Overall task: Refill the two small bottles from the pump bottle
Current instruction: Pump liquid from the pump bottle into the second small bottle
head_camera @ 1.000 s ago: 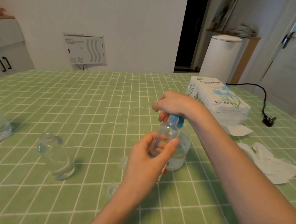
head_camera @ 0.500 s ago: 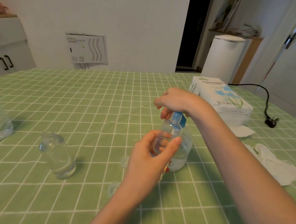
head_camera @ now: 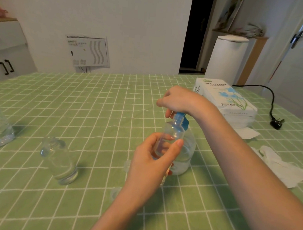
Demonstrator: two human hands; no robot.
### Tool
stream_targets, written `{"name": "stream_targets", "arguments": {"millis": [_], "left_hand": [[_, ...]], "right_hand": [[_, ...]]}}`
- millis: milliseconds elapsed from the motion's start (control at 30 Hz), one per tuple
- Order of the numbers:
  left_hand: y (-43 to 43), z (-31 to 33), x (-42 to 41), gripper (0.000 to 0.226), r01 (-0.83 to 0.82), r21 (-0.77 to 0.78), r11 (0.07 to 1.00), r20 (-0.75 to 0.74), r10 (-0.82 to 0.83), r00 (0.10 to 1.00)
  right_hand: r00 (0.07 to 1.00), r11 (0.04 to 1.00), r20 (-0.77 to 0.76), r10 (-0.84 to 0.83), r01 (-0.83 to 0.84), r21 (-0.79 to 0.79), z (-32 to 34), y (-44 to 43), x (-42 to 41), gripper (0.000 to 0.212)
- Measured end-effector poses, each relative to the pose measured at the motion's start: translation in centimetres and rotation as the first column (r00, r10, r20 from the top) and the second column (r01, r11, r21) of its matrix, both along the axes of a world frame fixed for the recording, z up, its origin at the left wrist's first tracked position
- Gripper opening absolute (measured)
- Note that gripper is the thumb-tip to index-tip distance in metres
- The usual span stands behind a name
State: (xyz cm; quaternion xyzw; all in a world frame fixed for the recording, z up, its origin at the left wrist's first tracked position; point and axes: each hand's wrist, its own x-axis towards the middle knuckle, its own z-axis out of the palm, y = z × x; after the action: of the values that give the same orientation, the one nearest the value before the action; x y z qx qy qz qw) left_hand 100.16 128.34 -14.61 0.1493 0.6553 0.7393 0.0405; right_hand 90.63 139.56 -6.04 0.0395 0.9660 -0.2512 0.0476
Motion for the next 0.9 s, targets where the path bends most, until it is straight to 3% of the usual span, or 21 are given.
{"name": "stream_targets", "arguments": {"millis": [467, 900], "left_hand": [[0.1, -0.5, 0.1, 0.039, -0.029, -0.03, 0.999, 0.013, 0.03, 0.999], [0.1, 0.0, 0.0, 0.037, -0.019, -0.02, 1.0, -0.005, 0.019, 1.0]], "right_hand": [[0.999, 0.998, 0.054, -0.002, 0.005, -0.068, -1.2, -0.1, 0.3, 0.034], [0.999, 1.0, 0.038, 0.022, -0.023, 0.021, -0.1, -0.1, 0.2, 0.031]]}}
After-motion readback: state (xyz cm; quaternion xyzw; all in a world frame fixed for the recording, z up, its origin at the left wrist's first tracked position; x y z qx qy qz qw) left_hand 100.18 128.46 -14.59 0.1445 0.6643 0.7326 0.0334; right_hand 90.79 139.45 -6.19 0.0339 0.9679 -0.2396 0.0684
